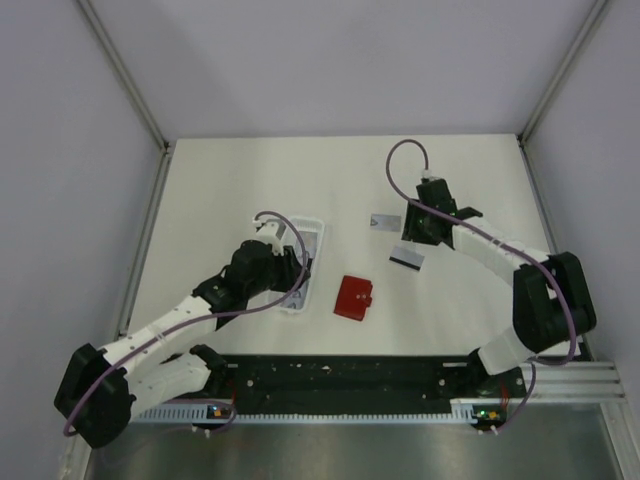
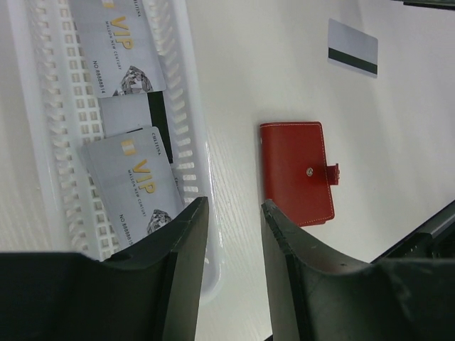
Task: Put the credit cards into the card holder
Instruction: Move the credit card to the corner of the board.
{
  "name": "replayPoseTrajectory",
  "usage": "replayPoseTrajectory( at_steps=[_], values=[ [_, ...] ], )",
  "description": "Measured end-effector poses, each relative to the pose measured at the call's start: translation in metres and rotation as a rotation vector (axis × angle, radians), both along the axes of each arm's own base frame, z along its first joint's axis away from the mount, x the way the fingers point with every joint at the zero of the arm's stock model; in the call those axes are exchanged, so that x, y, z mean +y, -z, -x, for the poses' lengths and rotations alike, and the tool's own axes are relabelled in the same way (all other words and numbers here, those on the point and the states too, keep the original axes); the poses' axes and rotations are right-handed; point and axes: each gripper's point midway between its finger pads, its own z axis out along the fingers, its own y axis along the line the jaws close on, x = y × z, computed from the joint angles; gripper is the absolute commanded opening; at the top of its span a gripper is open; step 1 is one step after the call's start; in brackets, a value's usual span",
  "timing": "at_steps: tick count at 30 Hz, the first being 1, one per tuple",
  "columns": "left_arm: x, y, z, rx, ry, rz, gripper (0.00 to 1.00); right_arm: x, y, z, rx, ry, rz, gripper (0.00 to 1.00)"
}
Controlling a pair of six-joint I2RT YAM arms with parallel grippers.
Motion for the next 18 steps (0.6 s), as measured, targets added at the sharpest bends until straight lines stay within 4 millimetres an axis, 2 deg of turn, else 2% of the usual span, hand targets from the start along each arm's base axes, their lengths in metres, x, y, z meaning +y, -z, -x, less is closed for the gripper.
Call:
replayPoseTrajectory(
  at_steps=[4, 11, 18],
  values=[
    [-0.001, 0.0, 0.003, 0.006, 0.016, 0.003, 0.42, -0.002, 0.02, -0.018, 0.048, 0.001, 0.038, 0.42],
    [-0.001, -0.014, 0.005, -0.029, 0.021, 0.034, 0.42, -0.01, 0.056, -0.016, 0.162, 0.008, 0.071, 0.36],
    [-0.001, -0.012, 0.009, -0.021, 0.033, 0.038, 0.42, -0.007, 0.063, -0.009, 0.193, -0.006, 0.056, 0.36]
  ],
)
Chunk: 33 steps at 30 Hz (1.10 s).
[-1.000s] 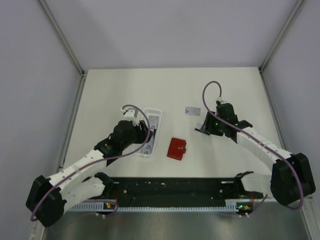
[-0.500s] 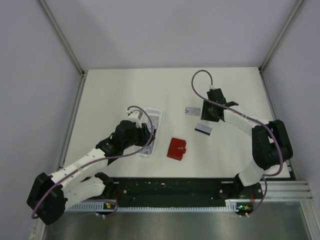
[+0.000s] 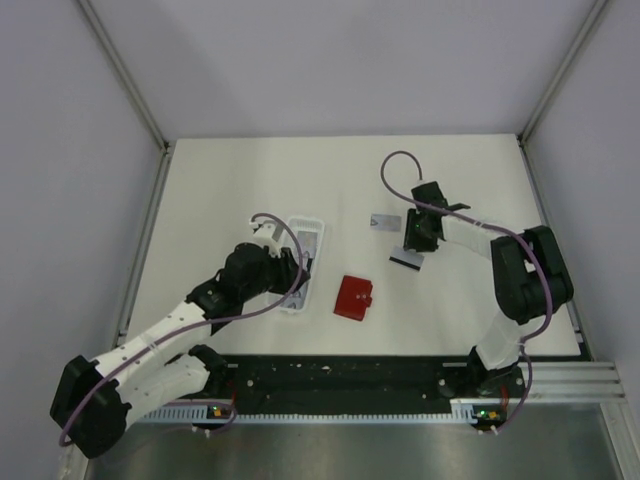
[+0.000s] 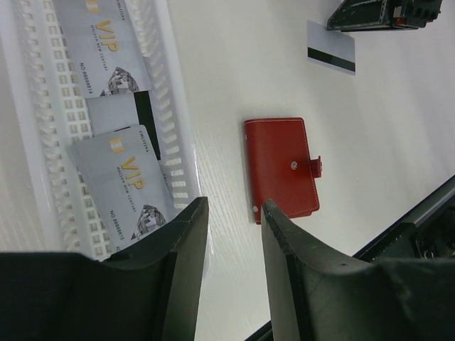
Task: Put the credit cards into the card holder
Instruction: Move the credit card to the corner of the board.
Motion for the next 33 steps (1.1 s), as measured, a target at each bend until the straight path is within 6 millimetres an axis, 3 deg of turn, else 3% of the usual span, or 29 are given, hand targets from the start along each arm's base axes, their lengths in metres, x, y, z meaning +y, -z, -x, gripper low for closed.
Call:
replayPoseTrajectory(
  at_steps=[14, 23, 33],
  values=[
    [0.001, -0.001, 0.006, -0.003, 0.012, 0.014, 0.42, -0.001, -0.003, -0.002, -0.023, -0.012, 0.002, 0.41],
    [0.001, -0.001, 0.006, -0.003, 0.011, 0.015, 0.42, 0.005, -0.002, -0.014, -0.033, -0.021, -0.013, 0.39],
    [0.002, 0.006, 0.009, 0.017, 0.011, 0.011, 0.42, 0.01, -0.001, -0.006, -0.037, -0.029, -0.033, 0.39]
  ],
)
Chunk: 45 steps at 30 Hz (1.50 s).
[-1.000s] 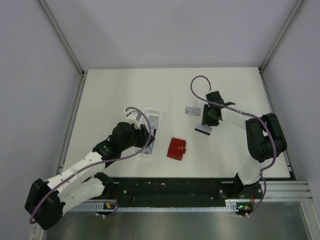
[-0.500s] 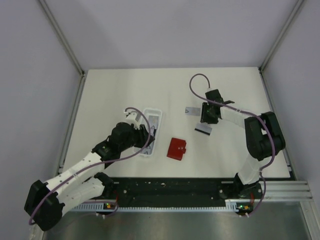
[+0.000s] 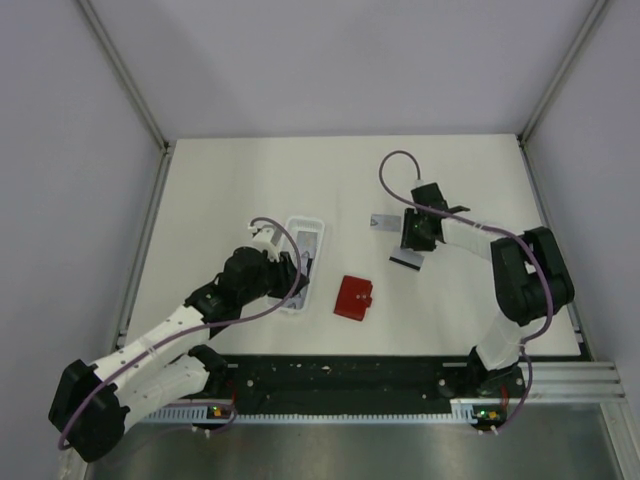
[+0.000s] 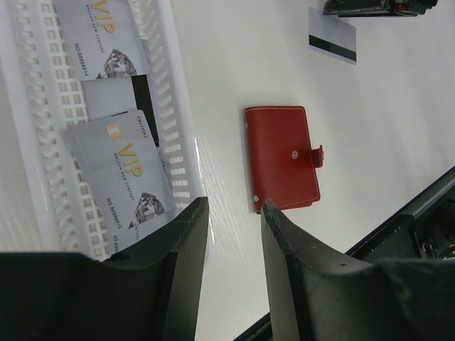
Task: Put the credit cards into the card holder
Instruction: Move the credit card to the corner of the board.
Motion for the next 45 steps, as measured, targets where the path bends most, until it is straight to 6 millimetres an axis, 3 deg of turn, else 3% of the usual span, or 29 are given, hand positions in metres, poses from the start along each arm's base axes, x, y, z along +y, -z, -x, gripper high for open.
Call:
replayPoseTrajectory(
  at_steps=[15, 40, 45],
  values=[
    [0.002, 0.009, 0.008, 0.025, 0.008, 0.006, 0.41, 0.03, 0.002, 0.031, -0.017, -0.093, 0.034, 0.39],
    [0.007, 0.001, 0.018, -0.009, 0.01, 0.053, 0.41, 0.033, 0.005, 0.084, 0.001, -0.104, 0.053, 0.4],
    [0.008, -0.001, 0.021, -0.005, 0.009, 0.059, 0.41, 0.038, 0.004, 0.094, -0.002, -0.101, 0.056, 0.48]
  ],
)
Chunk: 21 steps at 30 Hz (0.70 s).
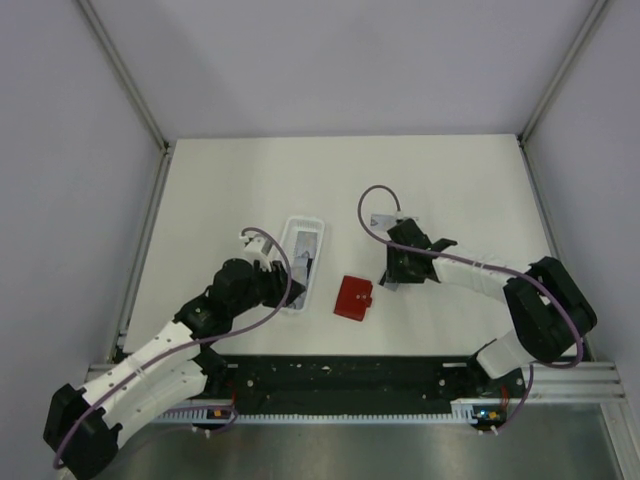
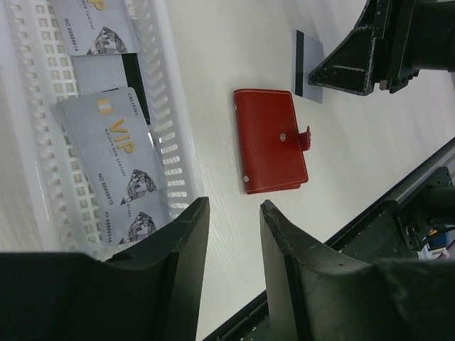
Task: Put the credit cards into the card holder
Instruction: Move the credit card to the corner of the board.
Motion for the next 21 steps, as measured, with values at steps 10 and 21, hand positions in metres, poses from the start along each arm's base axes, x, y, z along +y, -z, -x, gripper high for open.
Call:
replayPoseTrajectory(
  at_steps=[10, 21],
  values=[
    [0.003, -0.001, 0.003, -0.001, -0.004, -0.002, 0.41, -0.018, -0.003, 0.012, 0.032, 0.058, 0.075, 0.58],
    [0.004, 0.004, 0.003, 0.016, -0.005, -0.018, 0.41, -0.001, -0.028, -0.038, -0.07, 0.006, 0.126, 0.58]
  ],
)
